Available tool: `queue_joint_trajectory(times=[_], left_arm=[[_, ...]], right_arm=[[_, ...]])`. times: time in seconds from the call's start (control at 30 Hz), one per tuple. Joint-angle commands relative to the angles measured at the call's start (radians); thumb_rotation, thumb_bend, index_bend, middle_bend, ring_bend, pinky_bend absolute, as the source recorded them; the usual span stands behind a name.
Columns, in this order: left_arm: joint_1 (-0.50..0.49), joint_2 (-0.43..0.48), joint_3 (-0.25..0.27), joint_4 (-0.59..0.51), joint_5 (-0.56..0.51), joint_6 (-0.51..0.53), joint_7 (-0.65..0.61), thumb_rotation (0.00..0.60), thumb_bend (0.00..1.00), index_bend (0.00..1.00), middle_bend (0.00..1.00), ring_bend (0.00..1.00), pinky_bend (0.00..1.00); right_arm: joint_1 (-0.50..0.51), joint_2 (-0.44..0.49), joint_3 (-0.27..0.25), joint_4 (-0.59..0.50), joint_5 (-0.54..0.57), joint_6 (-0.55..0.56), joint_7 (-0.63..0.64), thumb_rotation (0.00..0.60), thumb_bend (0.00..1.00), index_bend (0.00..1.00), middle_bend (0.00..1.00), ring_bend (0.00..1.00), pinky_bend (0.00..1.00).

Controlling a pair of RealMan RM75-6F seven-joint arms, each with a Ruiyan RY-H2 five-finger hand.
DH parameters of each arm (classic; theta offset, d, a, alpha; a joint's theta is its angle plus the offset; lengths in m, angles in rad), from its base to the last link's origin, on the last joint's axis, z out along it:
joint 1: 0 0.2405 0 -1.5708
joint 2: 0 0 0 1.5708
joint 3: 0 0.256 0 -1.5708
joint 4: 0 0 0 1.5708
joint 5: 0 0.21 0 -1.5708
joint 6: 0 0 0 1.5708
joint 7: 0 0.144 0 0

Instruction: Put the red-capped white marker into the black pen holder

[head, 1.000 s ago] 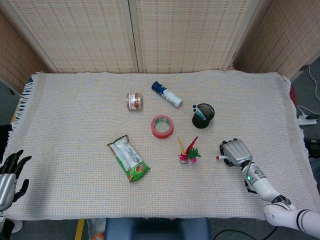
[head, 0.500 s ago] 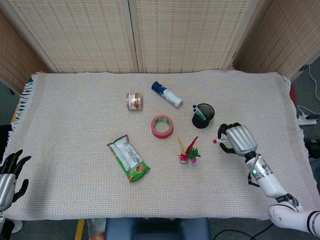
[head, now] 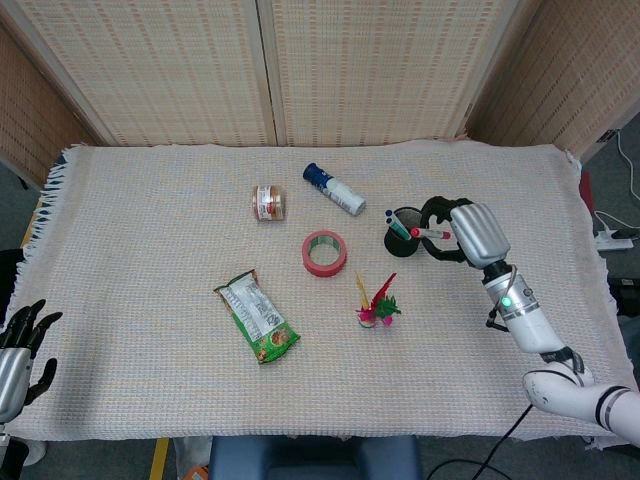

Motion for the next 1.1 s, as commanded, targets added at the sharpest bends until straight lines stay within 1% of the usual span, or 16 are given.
queue_joint_trajectory(times=[0.03,0.17,0.3,0.47,0.57,0.8,1.1], left_arm=[[0.001,0.001,-0.001,0.001,-0.001,0.001,-0.002,0.6,0.42,0.17,0.01,0.0,0.26],[0.002,0.002,-0.004,0.003,-0.008,0.001,-0.008,0.6,0.42,0.17,0.01,0.0,0.26],[-0.001,0.001,-0.005,0.007,-0.014,-0.007,-0.01,0.6,0.42,0.17,0.01,0.0,0.26],[-0.001,0.001,-0.008,0.011,-0.021,-0.01,-0.014,0.6,0.42,0.17,0.01,0.0,0.26],[-0.001,0.001,-0.01,0.013,-0.025,-0.009,-0.019,0.6,0.42,0.17,0.01,0.0,0.26],[-0.003,0.0,-0.011,0.019,-0.031,-0.017,-0.019,0.6,0.42,0.17,0.01,0.0,0.26],[-0.003,-0.003,-0.011,0.017,-0.03,-0.015,-0.008,0.6,0.42,0.17,0.01,0.0,0.26]], right_arm=[[0.064,-0.06,0.038,0.109,0.003,-0.04,0.075,0.6,0.28,0.54,0.35,0.46,0.39],[0.115,-0.114,0.041,0.213,0.013,-0.093,0.103,0.6,0.28,0.55,0.35,0.46,0.4],[0.159,-0.189,0.033,0.332,0.012,-0.133,0.148,0.6,0.29,0.55,0.35,0.46,0.4],[0.2,-0.283,0.014,0.476,-0.009,-0.153,0.223,0.6,0.32,0.55,0.35,0.47,0.41],[0.213,-0.335,0.001,0.552,-0.026,-0.145,0.28,0.6,0.33,0.55,0.35,0.47,0.41],[0.209,-0.407,-0.041,0.694,-0.052,-0.135,0.38,0.6,0.33,0.56,0.35,0.47,0.41],[0.156,-0.446,-0.085,0.796,-0.062,-0.116,0.478,0.6,0.33,0.57,0.35,0.47,0.41]])
